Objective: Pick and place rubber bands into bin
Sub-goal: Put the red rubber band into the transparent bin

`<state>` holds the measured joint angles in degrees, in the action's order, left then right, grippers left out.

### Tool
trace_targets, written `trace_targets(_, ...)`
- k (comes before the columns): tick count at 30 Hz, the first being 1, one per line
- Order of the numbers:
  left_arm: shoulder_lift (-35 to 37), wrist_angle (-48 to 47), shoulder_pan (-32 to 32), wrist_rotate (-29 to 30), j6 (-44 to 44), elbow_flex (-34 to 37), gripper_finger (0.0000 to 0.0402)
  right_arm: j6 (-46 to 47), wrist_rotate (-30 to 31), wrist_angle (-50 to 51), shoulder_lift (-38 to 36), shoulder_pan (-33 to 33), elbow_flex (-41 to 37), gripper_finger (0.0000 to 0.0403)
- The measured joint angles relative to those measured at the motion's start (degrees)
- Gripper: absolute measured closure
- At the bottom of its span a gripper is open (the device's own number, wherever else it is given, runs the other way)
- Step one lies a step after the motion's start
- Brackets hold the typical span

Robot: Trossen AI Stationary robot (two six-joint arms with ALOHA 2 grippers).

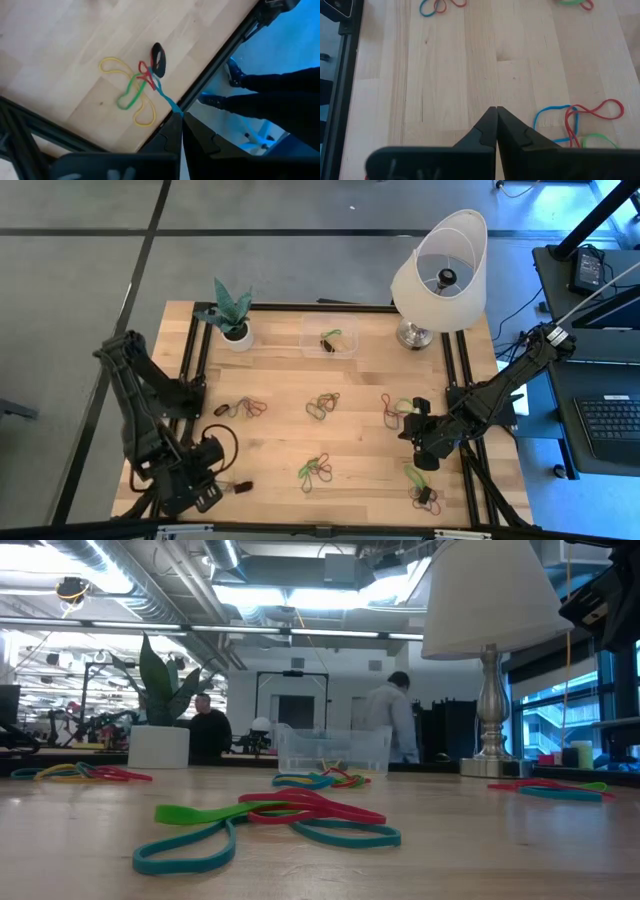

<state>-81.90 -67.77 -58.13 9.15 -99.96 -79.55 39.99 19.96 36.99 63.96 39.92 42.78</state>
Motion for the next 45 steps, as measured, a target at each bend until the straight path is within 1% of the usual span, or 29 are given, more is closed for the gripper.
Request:
trace_targets(6,2.4,-1.7,-0.1,0.2,0.3,0.0,0.0398,0.3,0.2,0.0,0.0,0.0,0.0,0.0394)
trace_targets(10,4.8,-2.7,-0.8,1.2,1.6,0.0,0.0398,3.2,3.5,-0.1,0.0,0.0,0.0,0.0394)
trace_targets(12,6.1,-3.7,-1.4,3.1,1.6,0.0,0.0398,4.7,4.8,-0.4,0.0,0.0,0.0,0.0394)
trace_targets(14,7.2,-3.0,-1.7,6.4,2.2,0.0,0.0398,6.0,6.0,-0.9,0.0,0.0,0.0,0.0394)
trace_targets(16,7.8,-1.3,-1.8,9.4,4.8,0.0,0.0398,7.7,7.5,-1.7,0.0,-0.1,0.0,0.0394)
trace_targets(18,8.2,-0.7,-1.8,8.9,8.9,0.0,0.0398,9.5,9.0,-2.3,0.0,0.0,0.0,0.0394)
trace_targets(20,8.3,-3.1,-1.8,9.0,8.4,0.2,0.0398,11.8,10.7,-3.2,0.0,0.0,0.0,0.0394)
trace_targets(22,8.2,-1.8,-1.8,9.5,7.0,1.3,0.0398,14.4,12.5,-3.7,0.0,-0.1,0.0,0.0394)
trace_targets(25,8.1,-1.0,-1.8,6.5,8.9,3.4,0.0398,18.0,14.8,-5.3,0.0,-0.1,0.0,0.0394)
trace_targets(28,7.6,-0.9,-2.2,4.7,9.1,6.6,0.0398,20.8,16.9,-7.9,0.0,-0.1,0.0,0.0394)
trace_targets(32,7.5,1.1,-2.5,2.9,11.4,11.5,0.0398,21.2,17.9,-12.8,0.0,-1.0,0.0,0.0394)
trace_targets(37,7.4,0.0,-2.5,0.3,14.2,16.6,0.0398,21.3,18.0,-17.5,0.1,-2.9,0.0,0.0394)
trace_targets(40,7.4,0.1,-2.5,0.2,16.4,18.9,0.0398,21.2,18.1,-20.3,0.9,-4.0,0.0,0.0396)
trace_targets(42,7.4,0.0,-2.5,0.8,18.1,19.2,0.0398,21.2,18.1,-22.8,2.3,-4.7,0.0,0.0399)
trace_targets(45,7.8,0.0,-2.5,4.4,20.9,17.8,0.0398,20.9,18.0,-28.7,5.7,-5.5,0.0,0.0399)
